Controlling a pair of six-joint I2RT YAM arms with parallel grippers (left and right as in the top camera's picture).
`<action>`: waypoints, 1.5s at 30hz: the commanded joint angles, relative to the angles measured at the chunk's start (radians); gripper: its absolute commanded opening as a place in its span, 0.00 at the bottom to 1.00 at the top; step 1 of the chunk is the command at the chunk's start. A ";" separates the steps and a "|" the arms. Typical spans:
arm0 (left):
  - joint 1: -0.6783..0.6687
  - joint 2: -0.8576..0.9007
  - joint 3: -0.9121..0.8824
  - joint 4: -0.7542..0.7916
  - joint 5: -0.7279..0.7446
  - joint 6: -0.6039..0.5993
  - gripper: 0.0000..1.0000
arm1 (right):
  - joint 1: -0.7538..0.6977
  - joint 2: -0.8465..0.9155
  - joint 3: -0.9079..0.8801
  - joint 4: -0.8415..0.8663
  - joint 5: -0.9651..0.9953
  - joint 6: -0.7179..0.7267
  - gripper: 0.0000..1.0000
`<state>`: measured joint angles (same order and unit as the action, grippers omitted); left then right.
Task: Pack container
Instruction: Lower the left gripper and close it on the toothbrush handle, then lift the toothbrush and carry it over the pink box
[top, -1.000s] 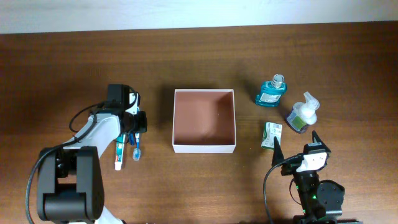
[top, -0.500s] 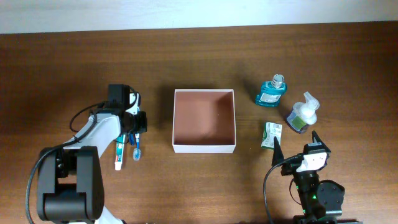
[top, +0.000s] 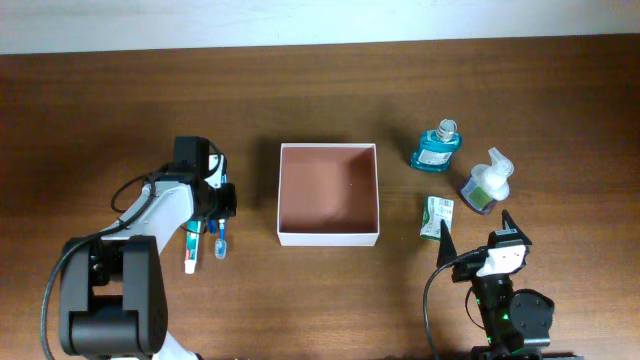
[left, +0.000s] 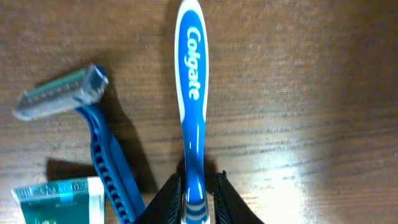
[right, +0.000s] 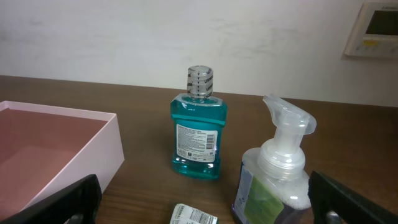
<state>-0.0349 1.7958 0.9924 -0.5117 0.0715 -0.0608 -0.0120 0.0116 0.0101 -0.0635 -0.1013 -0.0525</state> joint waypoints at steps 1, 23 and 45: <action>0.004 0.018 -0.004 -0.020 0.011 0.008 0.19 | 0.005 -0.008 -0.005 -0.005 0.005 0.005 0.99; 0.004 -0.133 0.181 -0.133 0.011 -0.014 0.01 | 0.005 -0.008 -0.005 -0.005 0.005 0.005 0.99; -0.404 -0.305 0.274 -0.009 -0.025 -0.066 0.01 | 0.005 -0.008 -0.005 -0.005 0.005 0.005 0.99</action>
<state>-0.3893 1.4513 1.2549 -0.5316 0.0761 -0.1177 -0.0120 0.0120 0.0101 -0.0635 -0.1013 -0.0525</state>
